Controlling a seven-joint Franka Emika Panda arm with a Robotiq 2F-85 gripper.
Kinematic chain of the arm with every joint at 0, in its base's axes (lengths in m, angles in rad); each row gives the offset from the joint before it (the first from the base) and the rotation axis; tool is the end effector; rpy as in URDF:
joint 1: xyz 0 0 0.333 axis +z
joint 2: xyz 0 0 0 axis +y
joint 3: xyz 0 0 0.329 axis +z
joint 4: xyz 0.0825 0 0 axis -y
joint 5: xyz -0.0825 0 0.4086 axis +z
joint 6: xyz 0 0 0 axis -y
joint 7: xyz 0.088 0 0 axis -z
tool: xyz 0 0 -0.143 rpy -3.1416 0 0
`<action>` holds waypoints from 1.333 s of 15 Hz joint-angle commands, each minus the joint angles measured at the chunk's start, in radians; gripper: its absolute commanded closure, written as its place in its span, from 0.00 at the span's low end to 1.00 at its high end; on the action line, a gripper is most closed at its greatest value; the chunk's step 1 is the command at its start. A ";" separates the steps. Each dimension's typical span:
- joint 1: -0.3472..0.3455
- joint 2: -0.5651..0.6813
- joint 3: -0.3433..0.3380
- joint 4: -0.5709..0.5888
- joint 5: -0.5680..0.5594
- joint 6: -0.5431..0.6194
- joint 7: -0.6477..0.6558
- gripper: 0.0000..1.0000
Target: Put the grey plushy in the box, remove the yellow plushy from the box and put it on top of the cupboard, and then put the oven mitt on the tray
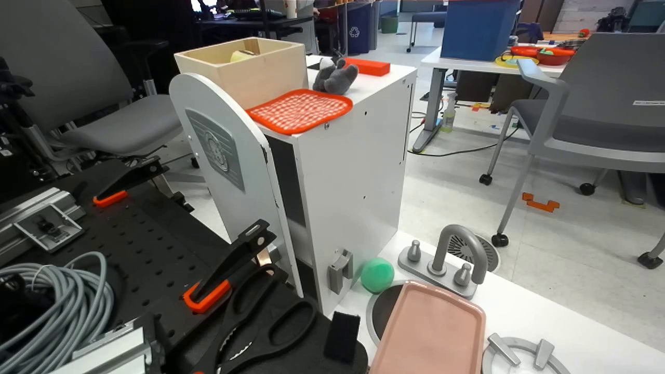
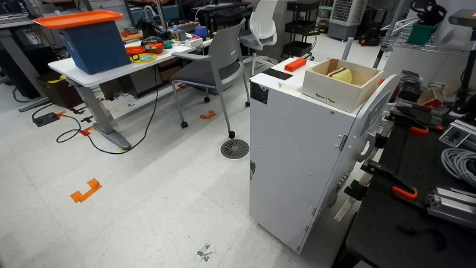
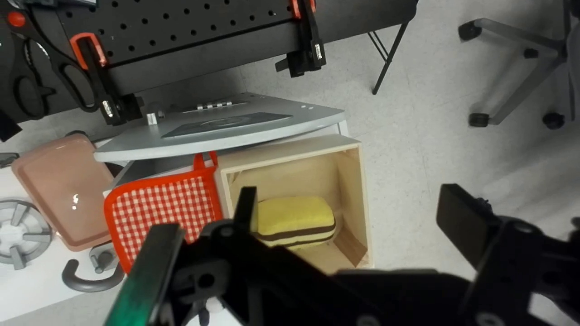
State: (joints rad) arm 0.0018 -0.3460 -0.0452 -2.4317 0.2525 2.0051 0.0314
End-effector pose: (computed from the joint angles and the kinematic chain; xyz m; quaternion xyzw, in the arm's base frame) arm 0.4405 0.0043 0.3942 -0.9876 0.0929 0.0400 0.1198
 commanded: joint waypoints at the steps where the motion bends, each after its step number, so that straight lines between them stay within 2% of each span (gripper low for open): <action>1: -0.028 0.022 -0.003 0.048 -0.043 -0.010 -0.003 0.00; 9: -0.034 0.020 -0.007 0.118 -0.055 -0.172 -0.014 0.00; 12: -0.032 0.024 0.000 0.125 -0.027 -0.157 0.016 0.00; 13: -0.036 0.009 -0.001 0.098 -0.044 -0.143 0.001 0.00; 20: -0.035 0.011 0.001 0.101 -0.037 -0.143 0.004 0.00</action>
State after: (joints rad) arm -0.0328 -0.3351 -0.0450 -2.3320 0.2157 1.8644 0.0359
